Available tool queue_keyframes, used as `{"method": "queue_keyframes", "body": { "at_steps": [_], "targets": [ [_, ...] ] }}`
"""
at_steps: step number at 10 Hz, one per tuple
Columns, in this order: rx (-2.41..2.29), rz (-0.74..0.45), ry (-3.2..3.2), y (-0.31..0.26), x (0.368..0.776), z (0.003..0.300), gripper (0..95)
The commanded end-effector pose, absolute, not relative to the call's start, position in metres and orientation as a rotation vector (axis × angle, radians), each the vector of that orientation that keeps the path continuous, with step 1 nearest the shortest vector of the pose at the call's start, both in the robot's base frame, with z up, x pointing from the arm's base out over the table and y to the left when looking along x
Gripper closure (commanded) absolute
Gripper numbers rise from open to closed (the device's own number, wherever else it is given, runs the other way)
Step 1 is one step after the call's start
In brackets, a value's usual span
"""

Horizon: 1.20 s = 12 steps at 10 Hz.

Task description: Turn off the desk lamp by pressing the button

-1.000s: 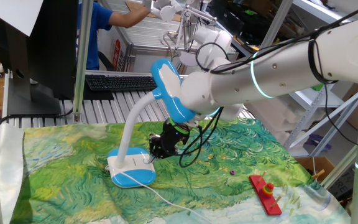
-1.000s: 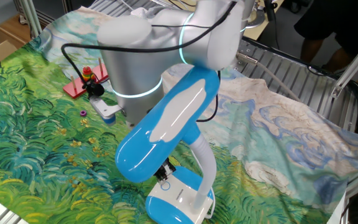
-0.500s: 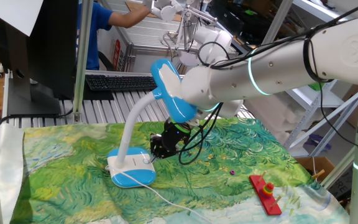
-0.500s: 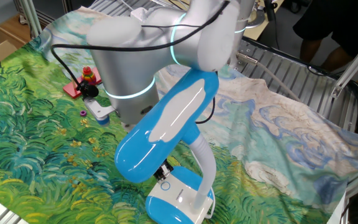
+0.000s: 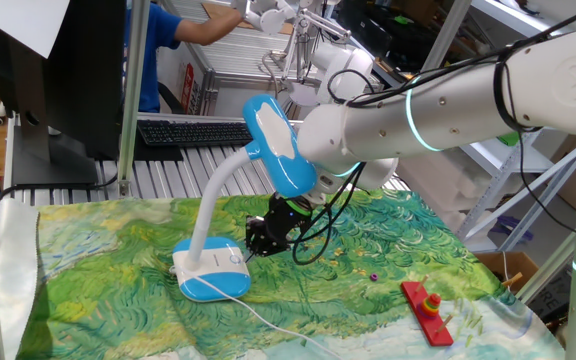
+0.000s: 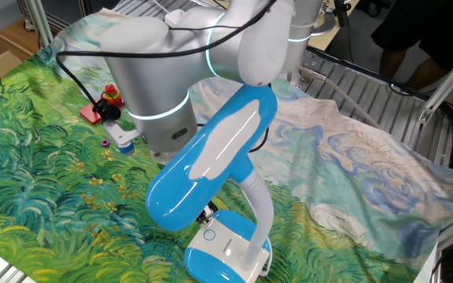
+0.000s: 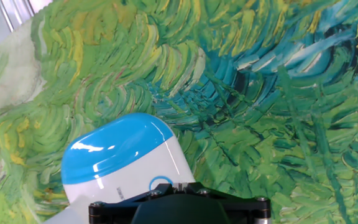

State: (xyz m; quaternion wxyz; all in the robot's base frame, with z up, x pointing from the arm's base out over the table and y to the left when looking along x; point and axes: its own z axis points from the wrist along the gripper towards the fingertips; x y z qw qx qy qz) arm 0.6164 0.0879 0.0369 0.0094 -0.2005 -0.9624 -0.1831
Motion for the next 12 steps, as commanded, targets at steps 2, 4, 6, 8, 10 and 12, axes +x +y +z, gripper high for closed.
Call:
{"method": "queue_keyframes", "body": {
  "at_steps": [2, 4, 6, 8, 10, 12],
  "targets": [
    [-0.628, -0.575, -3.001, 0.0872, 0.6121, 0.0400, 95.0],
    [-0.629, -0.575, -3.000, 0.0878, 0.6100, 0.0412, 95.0],
    [-0.627, -0.579, -3.000, 0.0862, 0.6070, 0.0423, 95.0],
    [-0.624, -0.583, -2.999, 0.0847, 0.6054, 0.0427, 95.0],
    [-0.622, -0.582, -3.001, 0.0847, 0.6058, 0.0426, 95.0],
    [-0.621, -0.581, -3.004, 0.0850, 0.6065, 0.0423, 95.0]
  ]
}}
